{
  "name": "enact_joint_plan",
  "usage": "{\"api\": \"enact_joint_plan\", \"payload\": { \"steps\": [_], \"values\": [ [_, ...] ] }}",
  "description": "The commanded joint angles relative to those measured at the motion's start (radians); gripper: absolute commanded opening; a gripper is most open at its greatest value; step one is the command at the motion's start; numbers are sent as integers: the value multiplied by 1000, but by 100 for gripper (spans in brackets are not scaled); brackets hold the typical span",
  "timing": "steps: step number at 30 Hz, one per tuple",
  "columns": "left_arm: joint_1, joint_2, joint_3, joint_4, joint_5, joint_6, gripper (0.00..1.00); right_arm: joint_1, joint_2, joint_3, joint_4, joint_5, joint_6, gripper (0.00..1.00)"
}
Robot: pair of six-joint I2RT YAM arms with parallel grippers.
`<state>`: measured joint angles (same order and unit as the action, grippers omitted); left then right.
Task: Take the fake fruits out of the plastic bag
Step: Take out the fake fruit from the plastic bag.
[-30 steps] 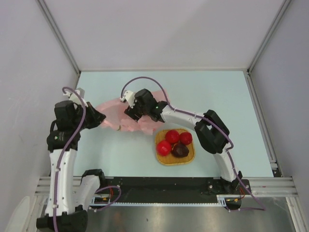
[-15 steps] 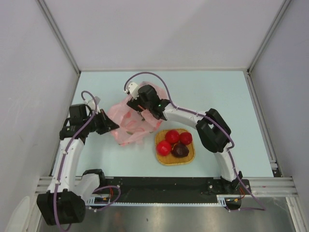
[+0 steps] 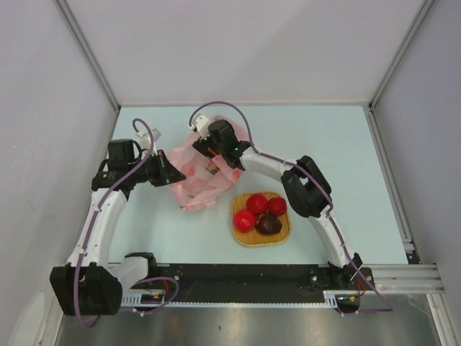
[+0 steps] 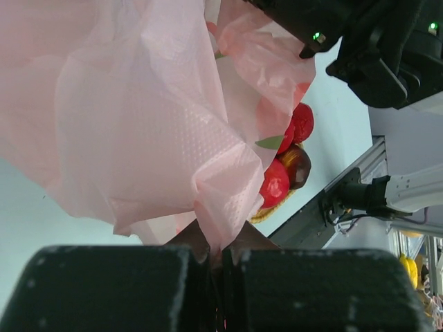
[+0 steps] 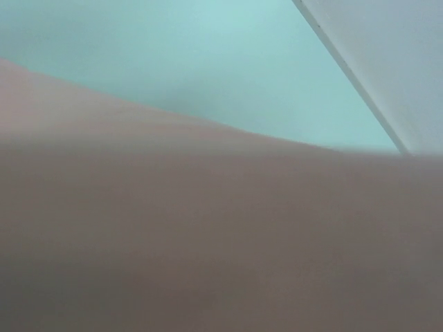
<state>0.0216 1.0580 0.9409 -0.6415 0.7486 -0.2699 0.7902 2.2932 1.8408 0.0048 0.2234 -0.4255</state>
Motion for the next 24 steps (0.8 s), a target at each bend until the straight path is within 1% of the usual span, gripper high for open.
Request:
{"api": "enact_joint_plan", "payload": {
  "steps": [1, 2, 8, 9, 12, 15, 16, 17, 19, 24],
  "values": [
    [-8, 28, 68, -24, 40, 57, 0, -28, 57, 84, 0, -9, 31, 100],
    [-6, 39, 76, -38, 35, 70, 0, -34, 63, 89, -37, -18, 40, 100],
    [-6, 85, 119, -50, 34, 92, 0, -37, 78, 101, -118, -133, 137, 100],
    [-6, 86, 121, -49, 32, 92, 0, -36, 77, 101, -130, -172, 157, 100],
    [-6, 94, 111, -35, 28, 81, 0, -20, 71, 81, -147, -194, 160, 99],
    [-6, 97, 102, -18, 28, 70, 0, -9, 57, 74, -143, -206, 133, 90],
    [-6, 99, 99, -9, 20, 67, 0, -8, 51, 74, -143, -213, 116, 83],
    [-6, 100, 93, 0, 18, 64, 0, -6, 40, 74, -143, -214, 111, 80],
    [-6, 114, 90, 29, 18, 49, 0, -6, 3, 75, -153, -266, 106, 73],
    [-6, 171, 130, 75, 20, 40, 0, -6, -83, 46, -204, -364, 88, 63]
  ]
}}
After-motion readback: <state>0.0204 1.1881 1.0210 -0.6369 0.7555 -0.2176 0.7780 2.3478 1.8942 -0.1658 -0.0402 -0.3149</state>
